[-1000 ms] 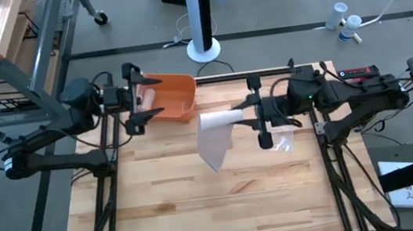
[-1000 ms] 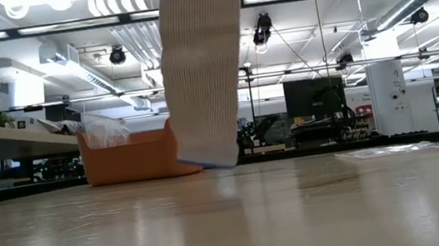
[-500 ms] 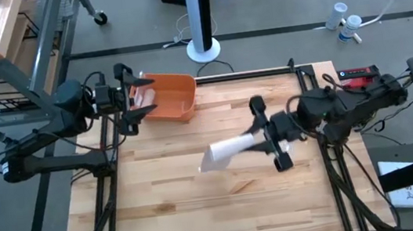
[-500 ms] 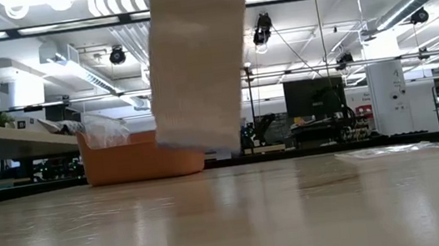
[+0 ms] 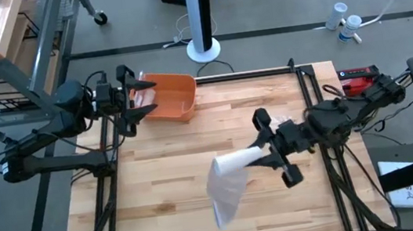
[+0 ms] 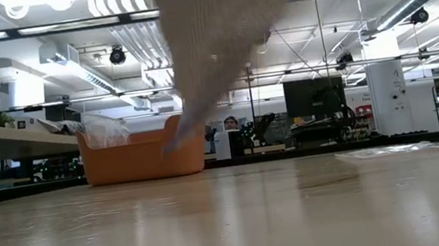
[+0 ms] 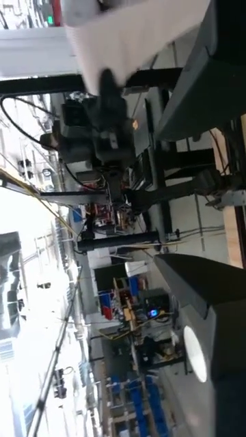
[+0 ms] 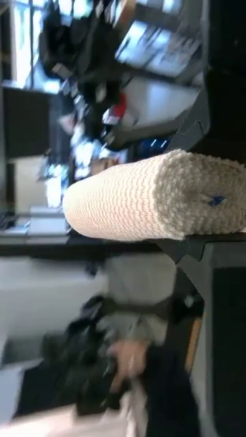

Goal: Roll bandage
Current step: Roll the white bandage

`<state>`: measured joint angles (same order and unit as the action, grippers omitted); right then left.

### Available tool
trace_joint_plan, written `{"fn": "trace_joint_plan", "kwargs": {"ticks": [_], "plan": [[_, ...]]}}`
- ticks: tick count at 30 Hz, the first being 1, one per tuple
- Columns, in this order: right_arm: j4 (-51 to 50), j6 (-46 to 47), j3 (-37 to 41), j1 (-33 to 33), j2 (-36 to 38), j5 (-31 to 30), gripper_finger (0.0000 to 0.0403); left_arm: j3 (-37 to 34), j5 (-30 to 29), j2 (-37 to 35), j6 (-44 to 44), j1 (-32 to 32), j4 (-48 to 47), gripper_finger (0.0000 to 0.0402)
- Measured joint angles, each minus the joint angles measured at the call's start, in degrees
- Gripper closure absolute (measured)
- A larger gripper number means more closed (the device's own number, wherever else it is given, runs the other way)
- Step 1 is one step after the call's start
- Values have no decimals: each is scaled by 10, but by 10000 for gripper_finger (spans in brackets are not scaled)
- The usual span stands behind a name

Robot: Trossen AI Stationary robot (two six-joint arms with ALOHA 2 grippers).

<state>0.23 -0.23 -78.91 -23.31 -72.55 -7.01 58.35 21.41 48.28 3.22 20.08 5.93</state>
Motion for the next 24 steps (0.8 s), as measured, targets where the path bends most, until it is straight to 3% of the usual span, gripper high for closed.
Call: {"fn": "trace_joint_plan", "kwargs": {"ticks": [8,13,20,24], "plan": [[-38,3,57,74,-8,-7,314,-1,-71,-4,-20,1,-108,134],[-52,-26,105,105,-7,-6,314,-21,-70,0,-45,0,-118,130],[-15,-101,175,142,-7,-6,314,-83,-94,10,-28,0,-104,114],[83,-153,220,159,-7,-1,314,-135,-105,16,-23,1,-29,103]]}}
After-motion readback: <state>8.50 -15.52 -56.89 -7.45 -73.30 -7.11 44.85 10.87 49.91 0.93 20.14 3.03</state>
